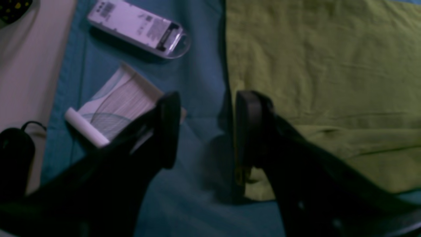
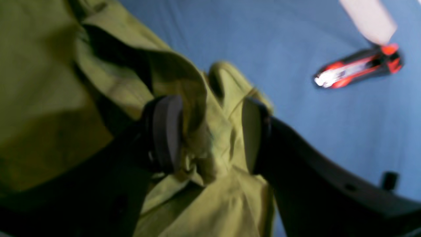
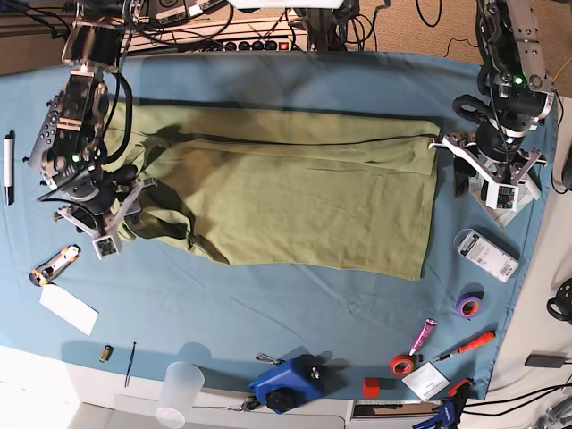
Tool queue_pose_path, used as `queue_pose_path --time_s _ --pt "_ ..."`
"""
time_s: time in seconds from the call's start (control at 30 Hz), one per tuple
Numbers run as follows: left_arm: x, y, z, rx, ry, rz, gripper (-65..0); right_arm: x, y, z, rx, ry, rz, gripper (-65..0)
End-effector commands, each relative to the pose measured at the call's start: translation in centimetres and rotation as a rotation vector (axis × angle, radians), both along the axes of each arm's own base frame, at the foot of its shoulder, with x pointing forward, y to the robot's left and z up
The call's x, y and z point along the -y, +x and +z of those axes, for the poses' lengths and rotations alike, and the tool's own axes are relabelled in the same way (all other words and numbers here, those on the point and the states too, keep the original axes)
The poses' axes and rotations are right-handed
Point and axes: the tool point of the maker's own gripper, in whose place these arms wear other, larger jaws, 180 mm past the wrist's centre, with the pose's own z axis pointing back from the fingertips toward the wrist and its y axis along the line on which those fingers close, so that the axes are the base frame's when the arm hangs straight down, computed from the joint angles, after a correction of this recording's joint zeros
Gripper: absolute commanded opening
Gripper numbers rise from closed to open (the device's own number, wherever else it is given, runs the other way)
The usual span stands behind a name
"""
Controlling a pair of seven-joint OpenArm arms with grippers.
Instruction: Layout the t-shirt on the table in an organized manner, then fold the t-shirt properly
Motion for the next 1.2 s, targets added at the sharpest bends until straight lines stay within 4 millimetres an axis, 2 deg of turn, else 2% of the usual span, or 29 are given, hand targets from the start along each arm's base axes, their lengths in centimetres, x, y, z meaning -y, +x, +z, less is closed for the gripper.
queue_pose_path --time_s 0.0,0.1,0.3,0.47,0.53,0.67,0.7,0.8,1.0,1.1,1.13,1.17 --pt "-0.1 0.4 1.1 0.044 0.008 -0.006 -36.6 0.4 1.2 1.3 0.047 -0.002 0.000 -36.0" --pt "-0.1 0.4 1.2 0.045 0.009 -0.006 -36.6 -0.2 1.7 -0.2 0.010 0.015 0.018 -36.0" --pt "-0.1 0.4 1.2 0.045 0.008 -0.006 -36.6 -3.2 2.2 -2.7 -0.052 -0.021 0.105 -36.0" --pt "-0.1 0.4 1.2 0.044 0.009 -0.006 -36.6 -2.7 2.3 -2.9 -0.055 -0.095 0.068 -36.2" --pt "-0.1 0.4 1.2 0.045 0.009 -0.006 -36.6 -2.3 2.3 -2.9 -0.054 -0.113 0.056 -41.5" --pt "-0.1 0.5 1.2 0.046 0.008 -0.006 -36.7 -2.0 2.2 -2.9 -0.059 -0.126 0.048 -63.1" --pt "-0.1 0.5 1.2 0.047 0.008 -0.006 -36.6 -2.0 2.3 -2.8 -0.056 -0.126 0.049 -65.0" --pt "-0.1 0.5 1.2 0.047 0.008 -0.006 -36.7 -2.5 2.6 -1.5 -0.020 -0.132 0.060 -65.0" --pt "-0.1 0.5 1.2 0.047 0.008 -0.006 -36.6 -4.3 3.7 3.8 0.137 -0.152 0.108 -65.0" --pt "-0.1 0.5 1.2 0.046 0.008 -0.006 -36.7 -4.5 3.7 4.4 0.149 -0.157 0.111 -65.0" --pt "-0.1 0.5 1.2 0.046 0.009 -0.006 -36.6 -4.5 3.7 4.3 0.144 -0.158 0.114 -62.4" --pt "-0.1 0.5 1.2 0.046 0.008 -0.006 -36.6 -4.5 3.6 4.1 0.137 -0.160 0.114 -57.2"
